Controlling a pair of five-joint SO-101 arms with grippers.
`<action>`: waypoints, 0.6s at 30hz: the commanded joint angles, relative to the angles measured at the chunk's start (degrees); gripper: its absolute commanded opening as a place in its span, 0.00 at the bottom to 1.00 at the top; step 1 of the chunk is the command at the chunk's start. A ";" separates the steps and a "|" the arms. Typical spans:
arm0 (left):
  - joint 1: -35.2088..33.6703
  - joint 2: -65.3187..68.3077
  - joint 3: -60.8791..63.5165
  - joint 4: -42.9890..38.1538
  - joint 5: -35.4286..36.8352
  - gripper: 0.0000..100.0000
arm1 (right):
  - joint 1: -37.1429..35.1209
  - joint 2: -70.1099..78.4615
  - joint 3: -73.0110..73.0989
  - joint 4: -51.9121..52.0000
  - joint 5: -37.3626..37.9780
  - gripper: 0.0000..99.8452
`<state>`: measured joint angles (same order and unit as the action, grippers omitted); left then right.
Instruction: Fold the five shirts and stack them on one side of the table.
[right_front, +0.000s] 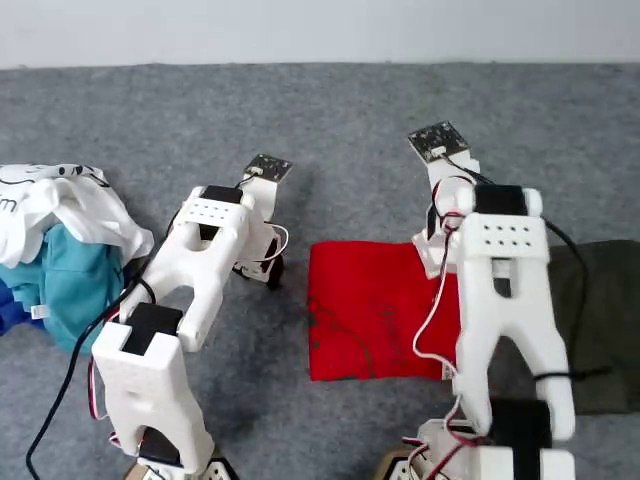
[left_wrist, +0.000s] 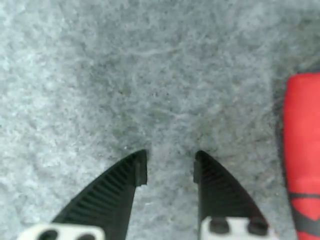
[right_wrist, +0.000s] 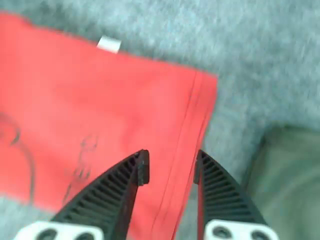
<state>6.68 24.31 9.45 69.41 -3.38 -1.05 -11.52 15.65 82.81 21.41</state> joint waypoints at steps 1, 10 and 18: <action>-3.69 -0.88 0.13 -1.85 0.44 0.13 | 0.66 -2.51 -2.02 6.11 -3.60 0.22; -3.69 -0.88 0.13 -1.67 0.44 0.13 | 0.92 8.04 -2.64 10.95 -4.92 0.28; -3.69 -0.88 0.13 -1.58 0.44 0.13 | 1.54 17.27 -3.34 9.98 -4.40 0.28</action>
<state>6.68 24.31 9.45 69.41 -3.38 -0.18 3.69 14.59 93.19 17.19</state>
